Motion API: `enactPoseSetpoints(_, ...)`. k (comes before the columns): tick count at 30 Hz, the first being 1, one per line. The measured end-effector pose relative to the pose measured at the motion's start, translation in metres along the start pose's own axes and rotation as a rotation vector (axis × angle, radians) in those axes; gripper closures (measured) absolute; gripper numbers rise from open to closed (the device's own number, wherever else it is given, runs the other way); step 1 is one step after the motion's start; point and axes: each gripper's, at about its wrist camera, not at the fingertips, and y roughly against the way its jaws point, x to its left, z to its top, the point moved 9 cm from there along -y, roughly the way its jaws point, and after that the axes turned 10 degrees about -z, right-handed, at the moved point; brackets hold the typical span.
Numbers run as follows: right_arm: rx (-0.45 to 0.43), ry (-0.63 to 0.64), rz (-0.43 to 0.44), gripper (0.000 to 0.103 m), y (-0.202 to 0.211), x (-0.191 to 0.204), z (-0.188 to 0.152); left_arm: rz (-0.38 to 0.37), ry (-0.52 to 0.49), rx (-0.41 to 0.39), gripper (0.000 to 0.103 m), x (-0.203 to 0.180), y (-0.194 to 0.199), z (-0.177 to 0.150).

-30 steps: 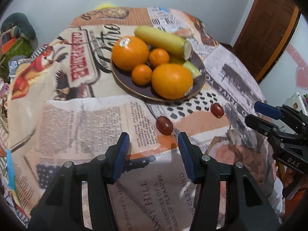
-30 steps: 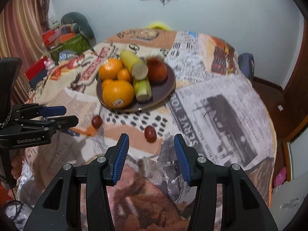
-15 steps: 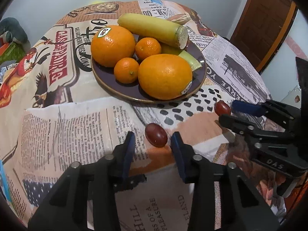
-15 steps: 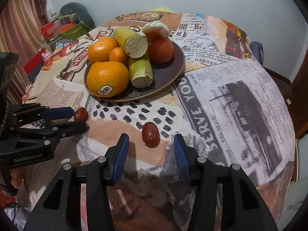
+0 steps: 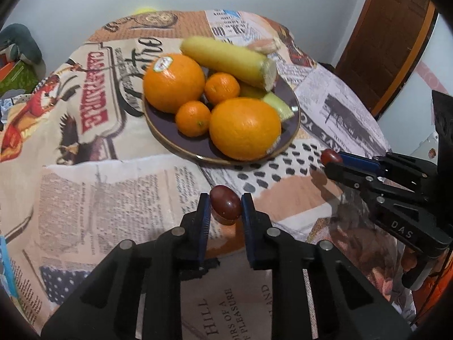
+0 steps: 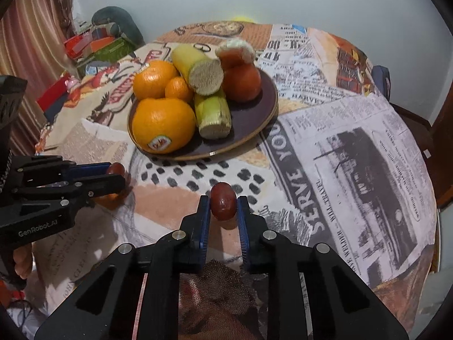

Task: Organize fruits
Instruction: 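Carry both red dates over the plate with both grippers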

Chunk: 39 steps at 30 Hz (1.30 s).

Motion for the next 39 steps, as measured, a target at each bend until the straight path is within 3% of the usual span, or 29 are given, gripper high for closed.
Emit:
enactPoseSetpoints(16,-0.112,-0.024,-0.004,0.086,0.008,-0.005,0.053,0.01,0.011,-0.118,0.082,0.012,0.018,0.06)
enactPoseSetpoints(25,-0.131,-0.029,-0.018,0.086,-0.012,-0.01,0.077,-0.001,-0.001,-0.118,0.082,0.008,-0.003,0.079)
enactPoseSetpoints(39,-0.099,-0.009,-0.018,0.085,-0.046,-0.009,0.082,-0.012,0.001,-0.108,0.082,0.014,-0.024,0.085)
